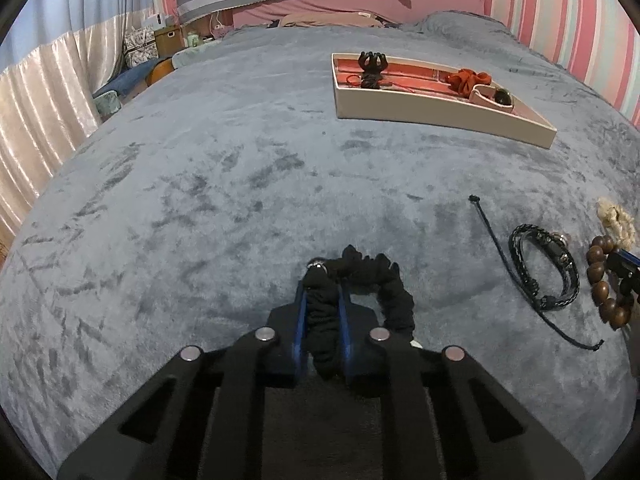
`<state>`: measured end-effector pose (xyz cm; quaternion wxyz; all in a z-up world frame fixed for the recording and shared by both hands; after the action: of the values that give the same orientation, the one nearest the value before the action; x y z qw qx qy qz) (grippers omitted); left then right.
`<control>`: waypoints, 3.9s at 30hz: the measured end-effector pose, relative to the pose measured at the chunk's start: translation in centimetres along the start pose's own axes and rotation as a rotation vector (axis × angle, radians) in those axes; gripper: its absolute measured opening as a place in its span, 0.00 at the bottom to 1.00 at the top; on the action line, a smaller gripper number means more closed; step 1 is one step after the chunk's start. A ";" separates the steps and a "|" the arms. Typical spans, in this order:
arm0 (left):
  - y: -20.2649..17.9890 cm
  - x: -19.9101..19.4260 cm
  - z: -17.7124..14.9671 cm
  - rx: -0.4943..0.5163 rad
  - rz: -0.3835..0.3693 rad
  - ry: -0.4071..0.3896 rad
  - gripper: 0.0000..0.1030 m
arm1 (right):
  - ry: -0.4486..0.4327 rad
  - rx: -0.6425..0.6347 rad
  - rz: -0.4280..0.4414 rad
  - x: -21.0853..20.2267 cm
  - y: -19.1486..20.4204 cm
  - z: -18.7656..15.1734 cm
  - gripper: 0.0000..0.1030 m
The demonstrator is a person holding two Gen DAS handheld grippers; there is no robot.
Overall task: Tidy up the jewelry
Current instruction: 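Grasp black scrunchie with left tool while right tool grasps wooden bead bracelet, then carry scrunchie with left tool while right tool carries bead bracelet into tray, then open both tools to release scrunchie and bracelet in tray, then withdraw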
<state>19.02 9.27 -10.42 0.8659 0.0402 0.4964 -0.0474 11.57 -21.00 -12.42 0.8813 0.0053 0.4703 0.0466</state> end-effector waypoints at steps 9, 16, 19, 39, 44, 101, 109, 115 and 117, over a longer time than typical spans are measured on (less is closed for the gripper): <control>-0.6 -0.5 -0.3 0.022 -0.002 -0.019 0.12 | -0.039 -0.006 -0.004 -0.9 0.2 0.2 0.20; -1.3 -2.3 1.1 0.024 -0.026 -0.067 0.11 | -0.087 -0.014 -0.004 -2.3 0.2 1.5 0.20; -2.0 -3.4 2.4 0.034 -0.041 -0.099 0.11 | -0.112 -0.014 -0.002 -2.9 0.3 2.5 0.20; -6.1 -3.6 15.3 0.070 -0.094 -0.184 0.11 | -0.211 0.001 0.056 -5.1 1.2 14.5 0.20; -5.9 -1.7 18.6 0.043 -0.120 -0.159 0.11 | -0.225 -0.002 0.039 -4.1 1.4 18.7 0.20; -6.0 5.1 20.8 0.003 -0.006 -0.081 0.68 | -0.084 0.027 -0.075 5.4 -2.9 22.7 0.82; -6.6 -1.7 17.1 -0.018 -0.022 -0.148 0.76 | -0.128 0.013 -0.076 -0.6 -3.0 19.8 0.88; -7.6 -5.7 14.0 -0.021 -0.027 -0.189 0.79 | -0.156 0.005 -0.066 -4.1 -2.7 17.0 0.90; -7.9 -6.9 12.8 -0.025 -0.025 -0.203 0.83 | -0.164 -0.006 -0.069 -5.3 -2.6 15.9 0.90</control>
<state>25.51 0.19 1.77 0.9114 0.0183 0.4073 -0.0557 22.00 -23.48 0.66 0.9180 -0.0096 0.3961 0.0169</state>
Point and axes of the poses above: each gripper's, at about its wrist camera, not at the fingertips, and x roughly the way its jaws point, y to its left, z to its top, the point moved 1 cm from there along x, roughly the way its jaws point, and after that the axes turned 9 degrees about y, right-handed, at the moved point
